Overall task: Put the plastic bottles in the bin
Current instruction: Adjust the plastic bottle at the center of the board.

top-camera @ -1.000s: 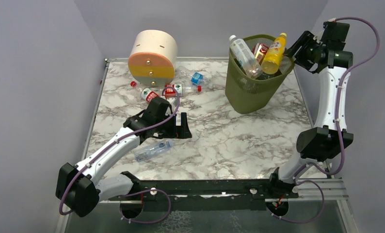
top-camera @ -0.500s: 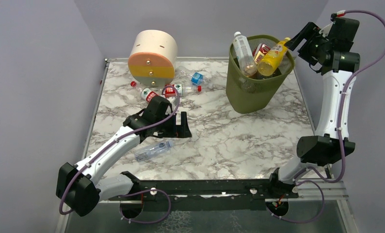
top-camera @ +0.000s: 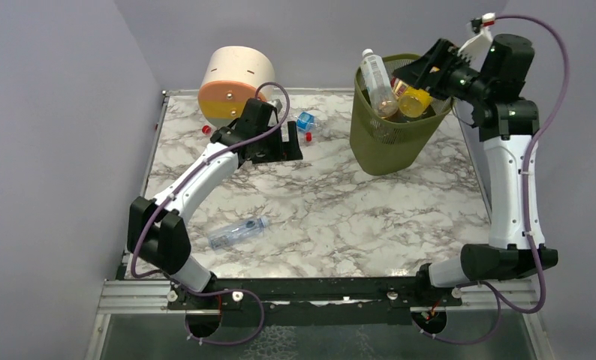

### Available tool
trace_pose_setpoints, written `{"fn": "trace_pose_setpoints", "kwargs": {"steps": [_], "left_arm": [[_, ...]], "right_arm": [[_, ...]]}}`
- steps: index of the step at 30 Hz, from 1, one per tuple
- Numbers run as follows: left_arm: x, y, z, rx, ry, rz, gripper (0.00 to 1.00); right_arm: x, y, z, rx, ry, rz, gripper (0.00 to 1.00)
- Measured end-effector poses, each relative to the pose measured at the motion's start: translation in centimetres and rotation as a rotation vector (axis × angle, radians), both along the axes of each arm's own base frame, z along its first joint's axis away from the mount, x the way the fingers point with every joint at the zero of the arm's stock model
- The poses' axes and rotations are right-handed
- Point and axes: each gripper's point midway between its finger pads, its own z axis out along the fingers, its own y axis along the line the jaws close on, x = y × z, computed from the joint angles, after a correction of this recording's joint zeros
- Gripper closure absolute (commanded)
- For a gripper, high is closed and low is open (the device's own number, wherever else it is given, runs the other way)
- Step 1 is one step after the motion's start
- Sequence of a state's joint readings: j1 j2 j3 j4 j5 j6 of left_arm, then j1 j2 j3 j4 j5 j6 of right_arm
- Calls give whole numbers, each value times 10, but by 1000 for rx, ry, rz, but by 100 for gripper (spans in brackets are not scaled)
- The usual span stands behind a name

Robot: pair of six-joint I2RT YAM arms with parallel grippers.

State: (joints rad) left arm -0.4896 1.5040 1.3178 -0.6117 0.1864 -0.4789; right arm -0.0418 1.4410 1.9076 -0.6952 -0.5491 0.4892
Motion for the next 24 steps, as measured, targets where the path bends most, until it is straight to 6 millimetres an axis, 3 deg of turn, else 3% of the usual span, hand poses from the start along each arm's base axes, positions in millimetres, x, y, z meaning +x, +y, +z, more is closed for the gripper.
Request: {"fn": "trace_pose_setpoints", "kwargs": {"steps": [3, 7, 13, 18, 24], "left_arm": [[30, -4, 1, 0, -7, 43, 1], [70, -20, -4, -17, -17, 94, 1], [112, -38, -34, -46, 36, 206, 1], [151, -55, -55, -98, 64, 309, 1], [200, -72, -45, -165, -1, 396, 1]], "right_arm": [[-9, 30, -13, 0, 30, 80, 20], [-22, 48, -23, -2, 50, 130, 20], [-51, 51, -23, -18, 23, 153, 20], [-67, 50, -39, -36, 37, 165, 20], [-66, 50, -62, -56, 80, 174, 20]]}}
